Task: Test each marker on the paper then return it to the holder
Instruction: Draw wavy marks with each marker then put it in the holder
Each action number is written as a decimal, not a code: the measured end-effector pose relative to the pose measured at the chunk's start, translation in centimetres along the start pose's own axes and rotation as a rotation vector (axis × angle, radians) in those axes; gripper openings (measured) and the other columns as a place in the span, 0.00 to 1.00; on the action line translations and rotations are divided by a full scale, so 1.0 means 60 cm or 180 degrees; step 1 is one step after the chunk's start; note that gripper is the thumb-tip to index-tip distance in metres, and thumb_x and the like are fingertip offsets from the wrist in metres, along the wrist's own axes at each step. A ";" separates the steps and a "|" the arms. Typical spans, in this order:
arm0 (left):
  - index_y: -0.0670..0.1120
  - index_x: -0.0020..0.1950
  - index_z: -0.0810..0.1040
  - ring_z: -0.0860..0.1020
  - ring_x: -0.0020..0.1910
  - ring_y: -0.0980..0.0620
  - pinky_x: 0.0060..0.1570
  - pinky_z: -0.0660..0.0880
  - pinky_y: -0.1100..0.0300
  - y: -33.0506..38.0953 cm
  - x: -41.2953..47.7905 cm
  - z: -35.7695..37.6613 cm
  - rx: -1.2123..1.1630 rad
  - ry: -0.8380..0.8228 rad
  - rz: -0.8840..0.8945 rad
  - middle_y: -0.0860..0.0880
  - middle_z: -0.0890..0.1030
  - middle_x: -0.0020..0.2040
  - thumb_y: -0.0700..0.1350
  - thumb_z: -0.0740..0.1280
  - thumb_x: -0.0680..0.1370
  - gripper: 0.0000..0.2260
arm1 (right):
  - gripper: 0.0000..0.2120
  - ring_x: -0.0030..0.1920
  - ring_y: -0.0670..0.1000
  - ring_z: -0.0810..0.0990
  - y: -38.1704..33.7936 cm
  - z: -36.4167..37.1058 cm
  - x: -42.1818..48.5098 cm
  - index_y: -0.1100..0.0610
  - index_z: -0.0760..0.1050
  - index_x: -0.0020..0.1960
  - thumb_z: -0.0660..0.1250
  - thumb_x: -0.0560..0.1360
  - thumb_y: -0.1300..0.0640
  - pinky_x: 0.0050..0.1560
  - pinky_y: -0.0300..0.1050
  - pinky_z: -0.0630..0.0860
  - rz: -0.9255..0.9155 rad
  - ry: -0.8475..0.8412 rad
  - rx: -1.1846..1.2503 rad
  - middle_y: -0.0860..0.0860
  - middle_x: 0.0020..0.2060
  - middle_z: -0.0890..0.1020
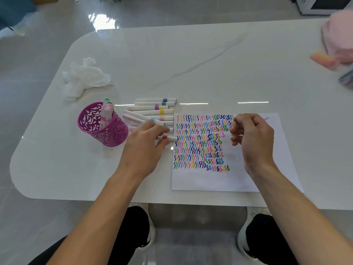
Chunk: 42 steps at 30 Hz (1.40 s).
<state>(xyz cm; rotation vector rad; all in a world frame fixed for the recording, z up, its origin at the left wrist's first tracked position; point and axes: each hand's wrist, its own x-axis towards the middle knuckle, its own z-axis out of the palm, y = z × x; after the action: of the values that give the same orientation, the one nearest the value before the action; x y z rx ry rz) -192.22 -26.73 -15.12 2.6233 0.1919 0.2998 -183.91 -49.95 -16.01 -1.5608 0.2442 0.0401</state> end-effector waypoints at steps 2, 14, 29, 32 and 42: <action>0.48 0.60 0.84 0.78 0.50 0.52 0.52 0.77 0.58 0.002 0.002 0.011 0.0061 -0.0094 -0.0006 0.54 0.80 0.53 0.45 0.74 0.77 0.11 | 0.07 0.28 0.48 0.76 0.000 -0.002 0.002 0.57 0.79 0.42 0.67 0.78 0.57 0.28 0.40 0.73 0.0015 0.0002 0.0011 0.50 0.30 0.81; 0.48 0.57 0.85 0.71 0.50 0.55 0.45 0.72 0.58 0.011 0.009 0.037 0.0357 -0.0410 -0.0142 0.51 0.76 0.50 0.45 0.73 0.77 0.09 | 0.07 0.28 0.48 0.75 -0.004 -0.016 0.008 0.55 0.78 0.41 0.67 0.77 0.57 0.28 0.40 0.73 0.0106 -0.0011 0.0024 0.49 0.29 0.81; 0.51 0.61 0.76 0.75 0.43 0.56 0.41 0.69 0.71 0.067 0.037 0.001 -0.1182 0.0872 -0.0057 0.56 0.77 0.48 0.44 0.64 0.84 0.07 | 0.07 0.30 0.48 0.78 -0.005 -0.021 0.000 0.59 0.79 0.46 0.66 0.81 0.59 0.29 0.40 0.75 -0.0368 -0.0346 -0.0257 0.49 0.31 0.81; 0.57 0.63 0.77 0.80 0.48 0.55 0.44 0.74 0.67 0.079 0.042 -0.003 -0.1716 0.0879 -0.0134 0.56 0.81 0.52 0.46 0.64 0.84 0.10 | 0.06 0.30 0.49 0.78 -0.013 -0.024 -0.002 0.58 0.79 0.47 0.66 0.81 0.58 0.29 0.41 0.75 -0.0642 -0.0338 -0.0217 0.50 0.31 0.81; 0.43 0.54 0.80 0.86 0.42 0.47 0.45 0.83 0.55 0.114 0.036 0.034 -0.2813 -0.0002 -0.0513 0.46 0.86 0.43 0.41 0.72 0.79 0.05 | 0.17 0.48 0.41 0.83 -0.001 -0.030 -0.018 0.47 0.80 0.58 0.68 0.77 0.36 0.49 0.33 0.77 -0.1356 -0.1512 -0.1729 0.40 0.46 0.84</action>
<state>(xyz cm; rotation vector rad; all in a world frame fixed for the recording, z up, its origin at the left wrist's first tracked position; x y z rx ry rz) -189.08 -33.19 -13.20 1.7240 0.2081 0.2499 -185.17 -51.58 -15.72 -2.0557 -0.5155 0.1500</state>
